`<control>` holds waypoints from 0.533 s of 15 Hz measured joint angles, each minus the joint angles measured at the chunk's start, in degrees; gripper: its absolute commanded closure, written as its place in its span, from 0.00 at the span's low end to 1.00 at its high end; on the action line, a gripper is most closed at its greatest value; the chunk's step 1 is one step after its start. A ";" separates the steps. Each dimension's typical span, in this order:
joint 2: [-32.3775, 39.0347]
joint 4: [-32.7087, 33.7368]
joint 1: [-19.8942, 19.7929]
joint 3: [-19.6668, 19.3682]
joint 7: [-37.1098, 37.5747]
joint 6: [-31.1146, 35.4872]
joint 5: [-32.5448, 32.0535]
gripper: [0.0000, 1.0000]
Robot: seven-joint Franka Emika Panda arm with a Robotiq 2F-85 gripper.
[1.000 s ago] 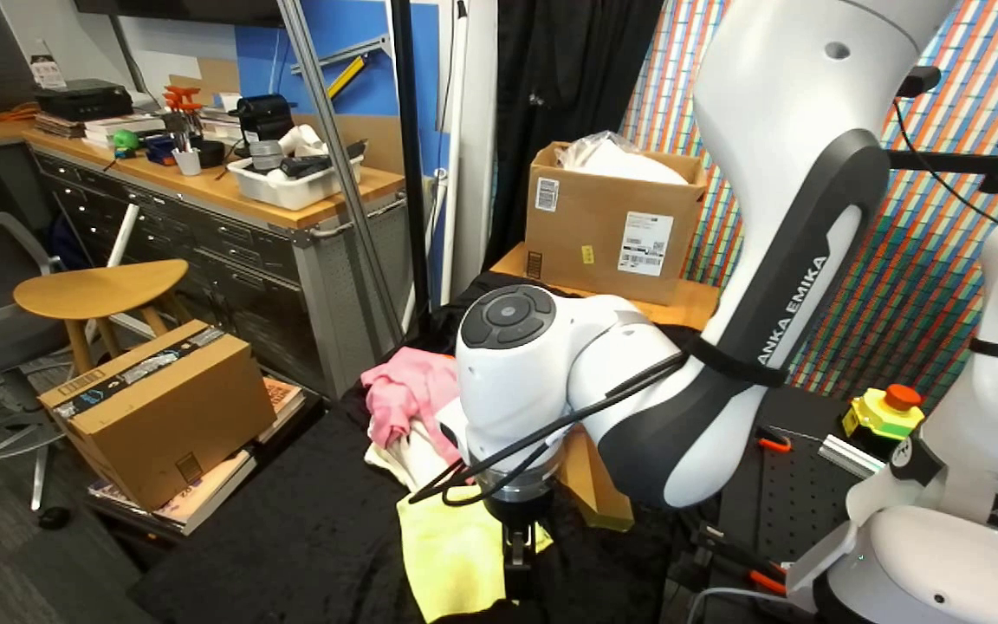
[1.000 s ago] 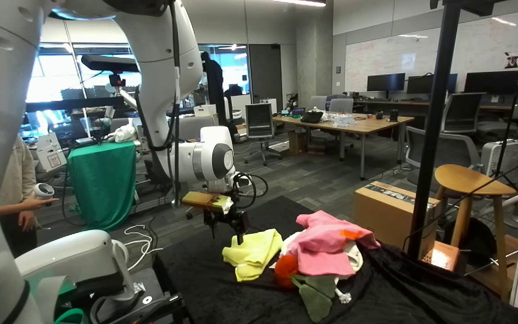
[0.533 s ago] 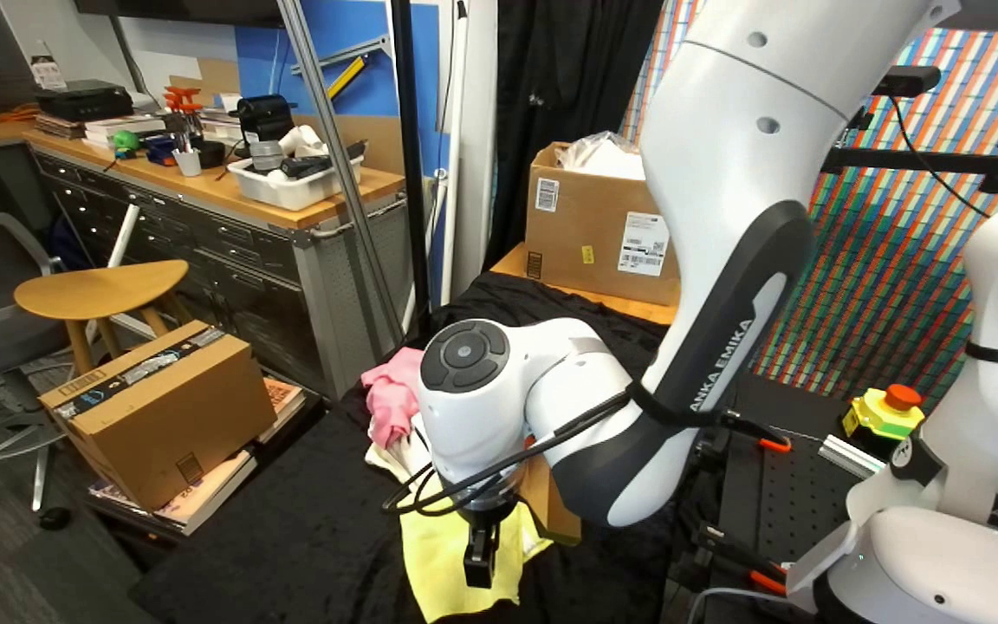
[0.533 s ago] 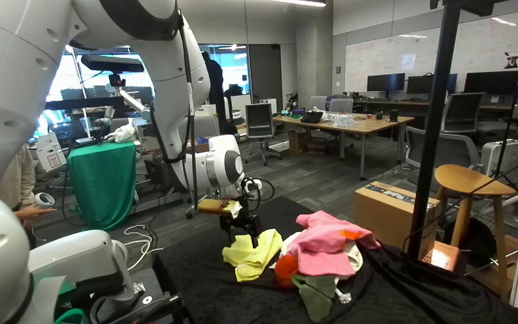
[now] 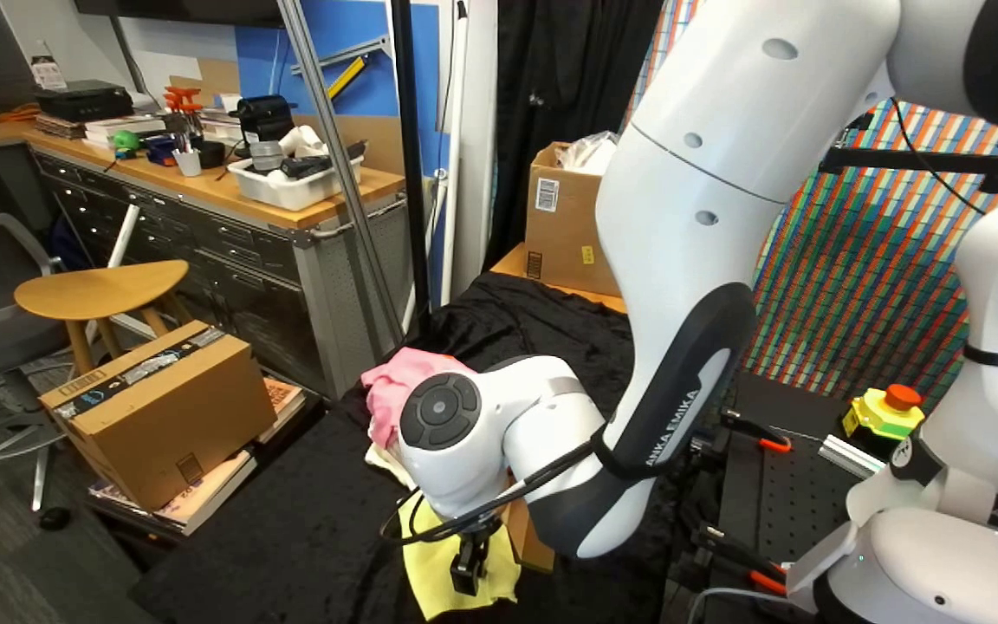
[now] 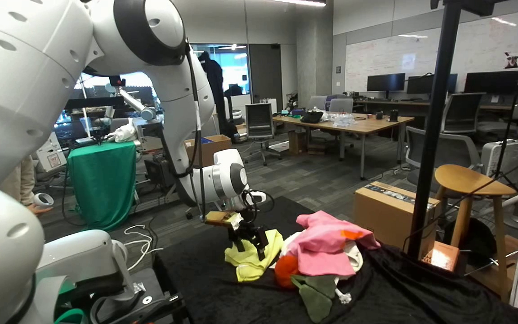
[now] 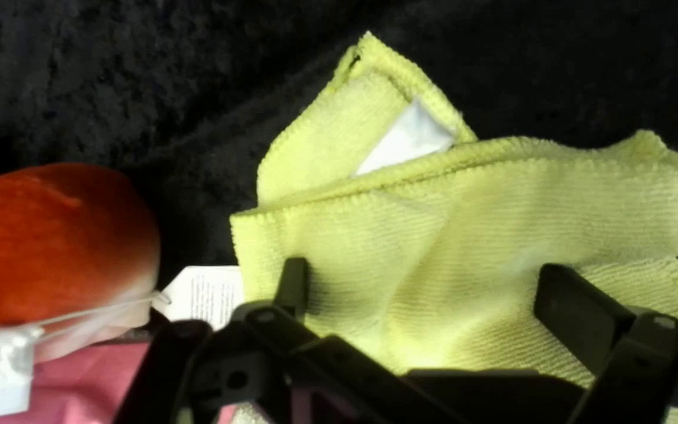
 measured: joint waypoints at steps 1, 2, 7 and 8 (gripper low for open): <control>0.15 0.33 0.41 -0.29 0.48 -0.39 0.00 0.27; 0.22 0.57 0.73 -0.54 0.83 -0.66 0.00 0.31; 0.32 1.27 1.25 -0.92 2.33 -1.48 0.03 0.62; 0.32 1.32 1.25 -0.93 2.46 -1.52 0.06 0.69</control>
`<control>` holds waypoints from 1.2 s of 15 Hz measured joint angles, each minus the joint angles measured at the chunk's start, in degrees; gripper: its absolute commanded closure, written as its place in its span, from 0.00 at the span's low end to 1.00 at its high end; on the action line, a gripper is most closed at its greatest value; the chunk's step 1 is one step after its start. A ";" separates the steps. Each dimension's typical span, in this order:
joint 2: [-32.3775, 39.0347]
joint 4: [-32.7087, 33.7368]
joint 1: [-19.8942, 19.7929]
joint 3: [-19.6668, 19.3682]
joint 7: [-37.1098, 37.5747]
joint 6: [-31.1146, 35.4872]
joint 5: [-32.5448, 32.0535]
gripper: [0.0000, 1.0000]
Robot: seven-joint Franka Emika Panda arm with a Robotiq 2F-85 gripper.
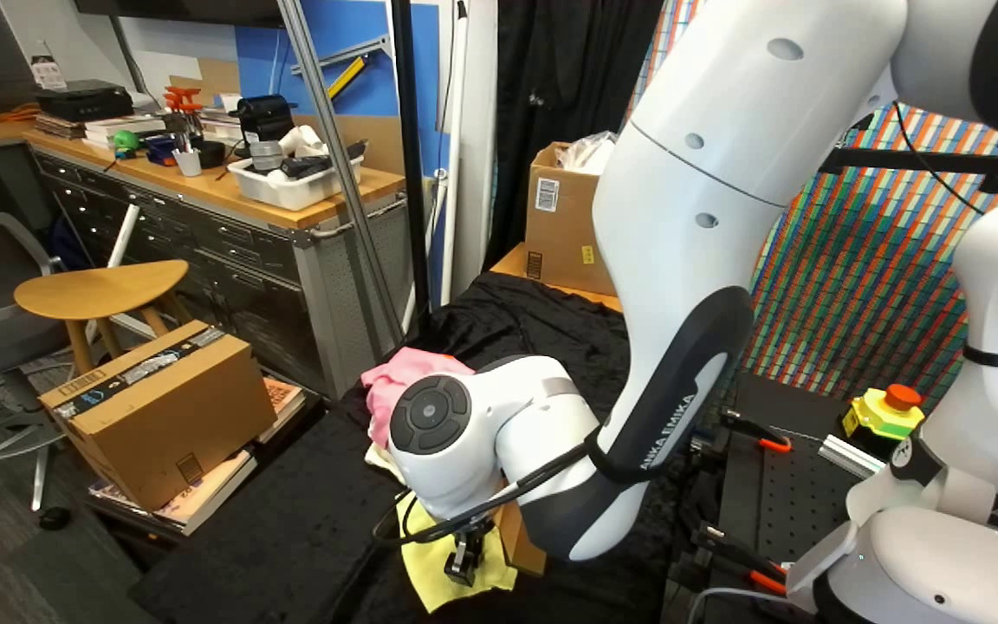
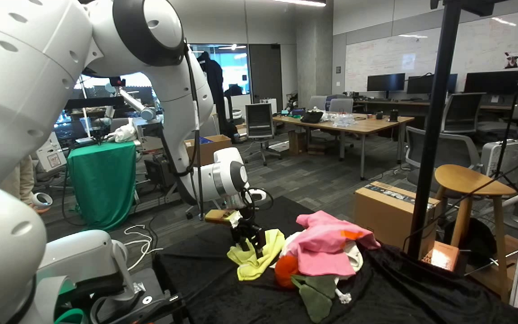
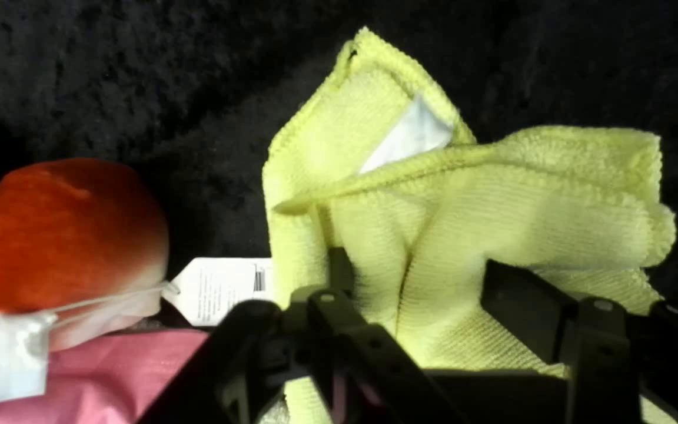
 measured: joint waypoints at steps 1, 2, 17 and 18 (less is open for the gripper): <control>0.00 0.04 0.00 -0.01 0.10 -0.02 0.02 0.77; 0.00 0.07 -0.01 -0.04 0.16 -0.05 0.05 0.83; -5.78 -1.08 0.95 -7.77 8.59 0.27 -5.27 0.91; -6.53 -1.39 1.00 -8.87 10.32 0.25 -6.75 0.91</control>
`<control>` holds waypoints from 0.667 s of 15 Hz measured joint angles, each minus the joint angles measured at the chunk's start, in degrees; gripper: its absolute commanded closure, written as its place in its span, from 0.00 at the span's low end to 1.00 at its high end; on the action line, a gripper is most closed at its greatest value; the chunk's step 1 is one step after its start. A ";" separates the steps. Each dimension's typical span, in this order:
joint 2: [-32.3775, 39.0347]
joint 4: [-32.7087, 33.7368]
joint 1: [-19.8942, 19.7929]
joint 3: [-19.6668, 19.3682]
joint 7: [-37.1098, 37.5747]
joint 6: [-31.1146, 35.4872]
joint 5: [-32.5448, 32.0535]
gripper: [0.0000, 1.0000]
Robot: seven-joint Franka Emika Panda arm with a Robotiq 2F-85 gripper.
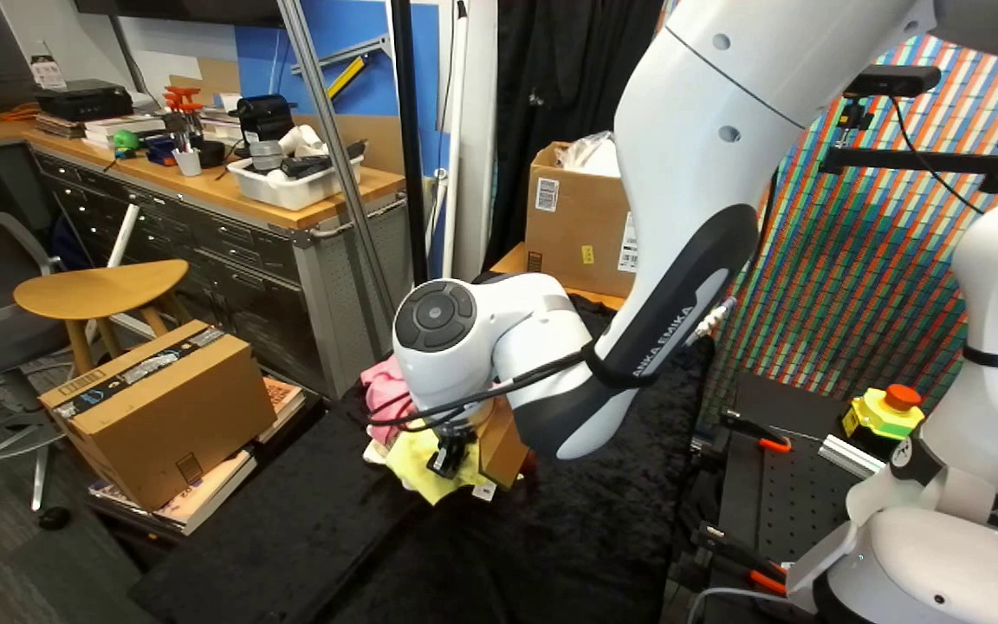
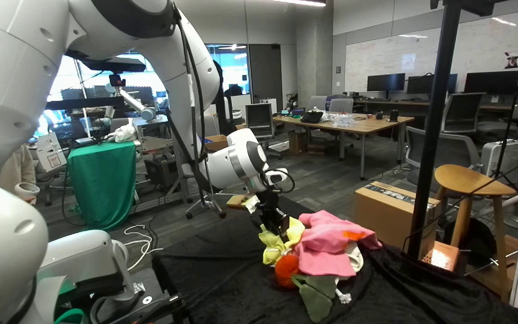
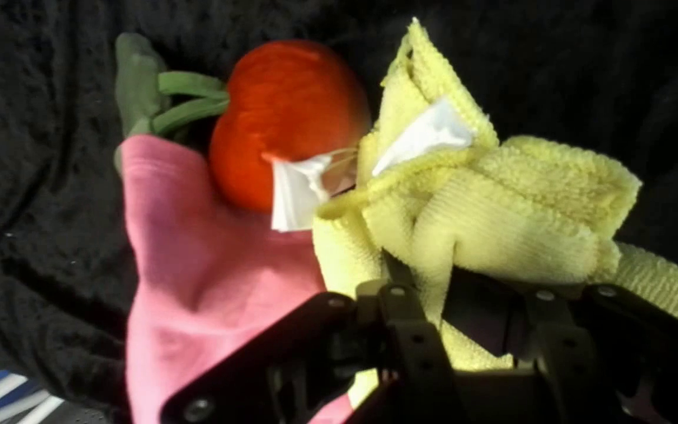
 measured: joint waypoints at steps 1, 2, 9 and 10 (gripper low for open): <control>-0.63 -0.33 0.00 -1.04 1.88 -0.05 -1.57 0.91; -1.10 -0.56 -0.04 -2.03 3.92 -0.15 -3.10 0.91; -2.37 -1.79 -3.77 -2.88 15.78 -3.05 -11.42 0.92; -2.37 -1.98 -4.69 -2.05 16.63 -3.52 -12.08 0.92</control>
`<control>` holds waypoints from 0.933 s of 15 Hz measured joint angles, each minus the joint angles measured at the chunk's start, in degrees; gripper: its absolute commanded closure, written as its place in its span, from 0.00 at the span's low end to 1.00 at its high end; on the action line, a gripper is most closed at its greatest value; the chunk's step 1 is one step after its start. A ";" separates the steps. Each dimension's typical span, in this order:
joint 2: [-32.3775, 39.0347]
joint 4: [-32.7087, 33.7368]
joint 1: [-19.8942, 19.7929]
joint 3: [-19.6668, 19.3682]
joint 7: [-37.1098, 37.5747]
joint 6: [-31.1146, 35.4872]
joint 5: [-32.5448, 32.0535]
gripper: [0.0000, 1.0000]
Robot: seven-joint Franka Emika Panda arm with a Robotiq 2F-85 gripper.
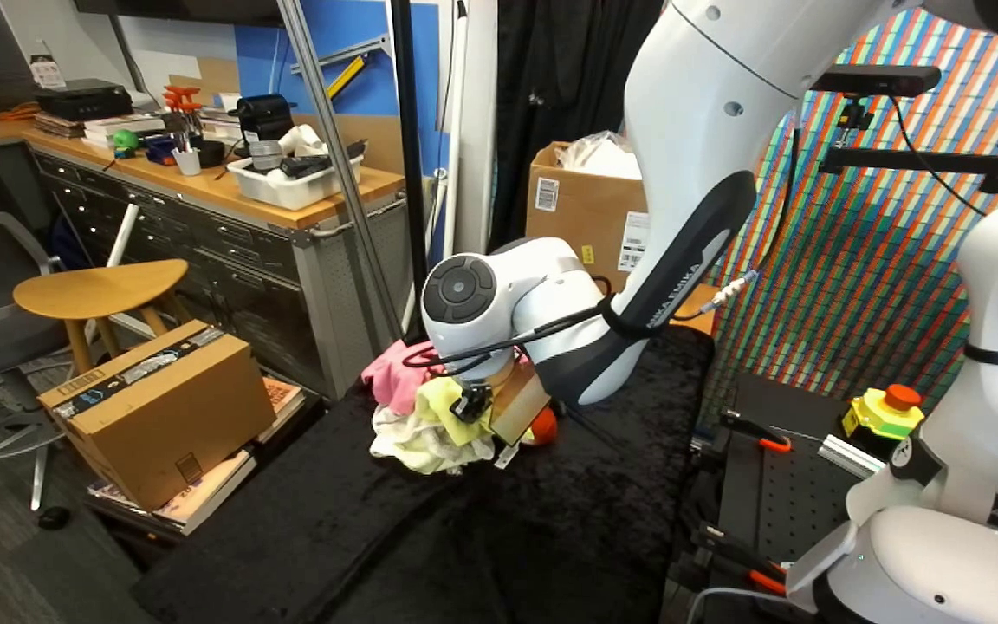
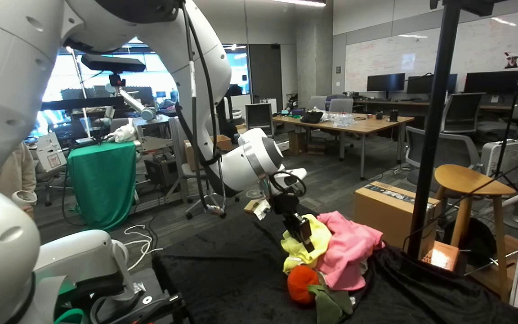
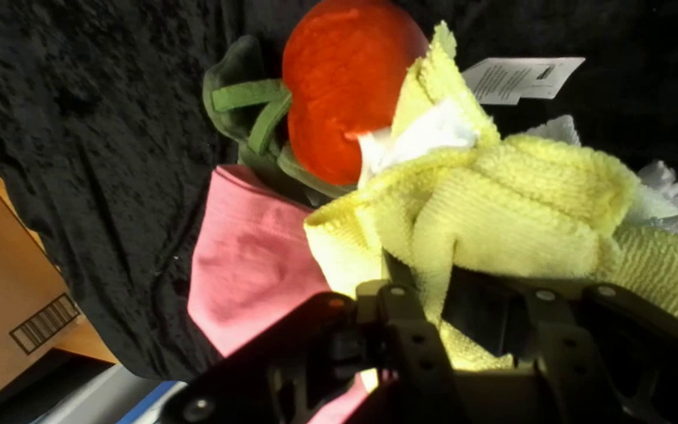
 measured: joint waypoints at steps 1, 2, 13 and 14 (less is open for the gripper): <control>0.01 -0.16 -0.89 0.95 0.74 -0.39 -0.58 0.92; 0.02 -0.32 -1.81 2.13 1.37 -0.95 -0.95 0.92; 2.77 0.01 -9.71 11.89 2.61 -5.48 -0.99 0.36; 2.80 0.01 -10.20 12.25 2.61 -5.48 -0.99 0.29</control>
